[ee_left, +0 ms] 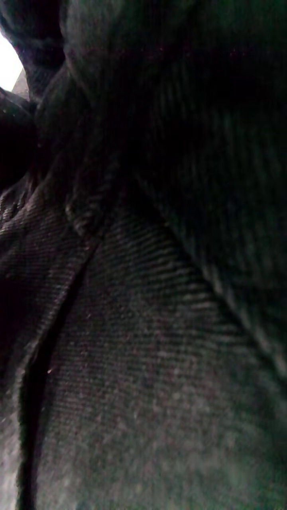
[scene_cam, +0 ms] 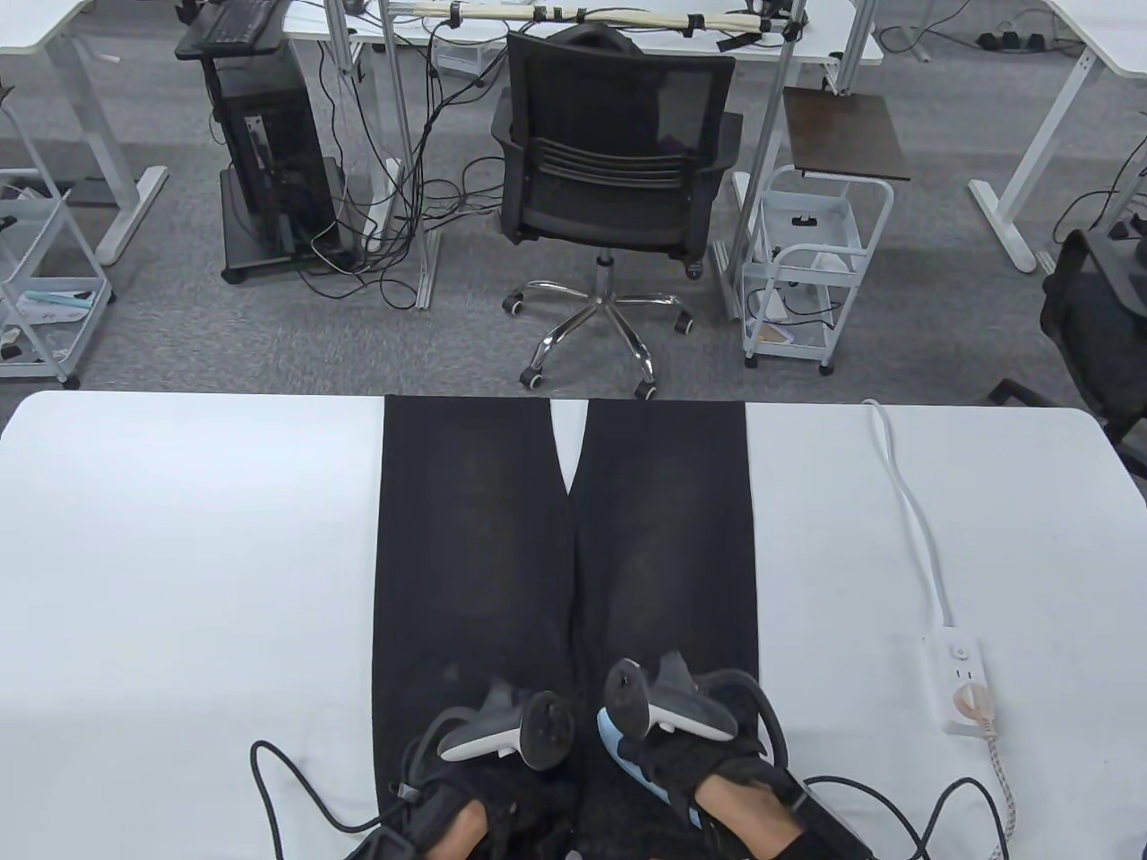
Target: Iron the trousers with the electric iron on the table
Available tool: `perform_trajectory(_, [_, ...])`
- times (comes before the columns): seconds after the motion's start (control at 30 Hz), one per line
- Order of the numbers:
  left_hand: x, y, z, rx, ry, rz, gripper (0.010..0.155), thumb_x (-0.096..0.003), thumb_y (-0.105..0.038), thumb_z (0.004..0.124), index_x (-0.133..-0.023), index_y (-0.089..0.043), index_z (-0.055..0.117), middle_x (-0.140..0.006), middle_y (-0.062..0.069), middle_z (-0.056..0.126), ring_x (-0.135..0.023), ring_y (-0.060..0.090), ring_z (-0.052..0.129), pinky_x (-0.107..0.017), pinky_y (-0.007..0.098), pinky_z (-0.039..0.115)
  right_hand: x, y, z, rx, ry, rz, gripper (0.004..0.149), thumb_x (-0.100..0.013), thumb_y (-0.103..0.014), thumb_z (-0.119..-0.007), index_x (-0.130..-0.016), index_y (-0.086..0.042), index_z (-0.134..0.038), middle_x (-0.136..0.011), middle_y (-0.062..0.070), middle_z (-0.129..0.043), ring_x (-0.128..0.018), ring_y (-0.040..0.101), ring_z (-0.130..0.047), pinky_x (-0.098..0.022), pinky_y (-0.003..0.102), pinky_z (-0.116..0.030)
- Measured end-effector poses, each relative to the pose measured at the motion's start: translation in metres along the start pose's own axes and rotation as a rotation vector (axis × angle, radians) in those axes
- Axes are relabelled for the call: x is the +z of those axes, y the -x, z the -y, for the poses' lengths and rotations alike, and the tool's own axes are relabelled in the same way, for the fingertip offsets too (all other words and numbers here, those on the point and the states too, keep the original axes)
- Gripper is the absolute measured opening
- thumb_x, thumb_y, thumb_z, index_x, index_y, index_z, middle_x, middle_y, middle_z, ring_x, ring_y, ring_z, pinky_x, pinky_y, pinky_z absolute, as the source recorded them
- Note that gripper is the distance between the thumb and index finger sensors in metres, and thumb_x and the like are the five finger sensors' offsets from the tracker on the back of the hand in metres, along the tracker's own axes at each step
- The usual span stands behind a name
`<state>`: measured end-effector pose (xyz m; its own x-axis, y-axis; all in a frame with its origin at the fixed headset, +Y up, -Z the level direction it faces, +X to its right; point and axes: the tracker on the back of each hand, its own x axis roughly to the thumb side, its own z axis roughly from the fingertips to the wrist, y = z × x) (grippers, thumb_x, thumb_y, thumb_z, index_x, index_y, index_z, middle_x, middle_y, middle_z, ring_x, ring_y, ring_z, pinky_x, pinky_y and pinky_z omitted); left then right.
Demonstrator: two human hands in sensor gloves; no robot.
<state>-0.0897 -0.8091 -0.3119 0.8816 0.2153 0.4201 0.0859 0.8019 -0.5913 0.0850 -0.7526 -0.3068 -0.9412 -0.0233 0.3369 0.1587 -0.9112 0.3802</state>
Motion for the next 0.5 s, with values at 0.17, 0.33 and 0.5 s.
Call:
perform_trajectory(0.17, [0.000,-0.001,-0.001,-0.011,0.007,0.000,0.099,-0.0578,-0.057,0.067,-0.114,-0.005,0.005,-0.112,0.035,-0.001,-0.098,0.064,0.004,-0.067,0.079,0.025,-0.004,0.001,0.002,0.038,0.051,-0.020,0.055,-0.050,-0.050,-0.075,-0.082,-0.006,-0.066,-0.048,-0.006,-0.090,-0.030,0.010,-0.097,-0.029,0.040,-0.089])
perform_trajectory(0.33, [-0.001,-0.001,-0.001,-0.011,0.007,0.002,0.099,-0.0577,-0.056,0.067,-0.114,-0.004,0.005,-0.112,0.035,-0.001,-0.098,0.064,0.004,-0.067,0.079,0.025,-0.046,0.016,0.020,0.058,0.100,-0.087,0.055,-0.049,-0.050,-0.074,-0.082,-0.007,-0.066,-0.048,-0.007,-0.090,-0.030,0.010,-0.097,-0.029,0.040,-0.090])
perform_trajectory(0.5, [-0.001,-0.002,-0.001,-0.010,0.008,0.002,0.099,-0.0577,-0.056,0.067,-0.114,-0.004,0.004,-0.112,0.035,-0.001,-0.098,0.064,0.004,-0.067,0.080,0.025,-0.106,0.044,0.047,0.003,0.077,-0.184,0.055,-0.049,-0.050,-0.074,-0.082,-0.007,-0.066,-0.048,-0.007,-0.090,-0.030,0.010,-0.097,-0.029,0.040,-0.090])
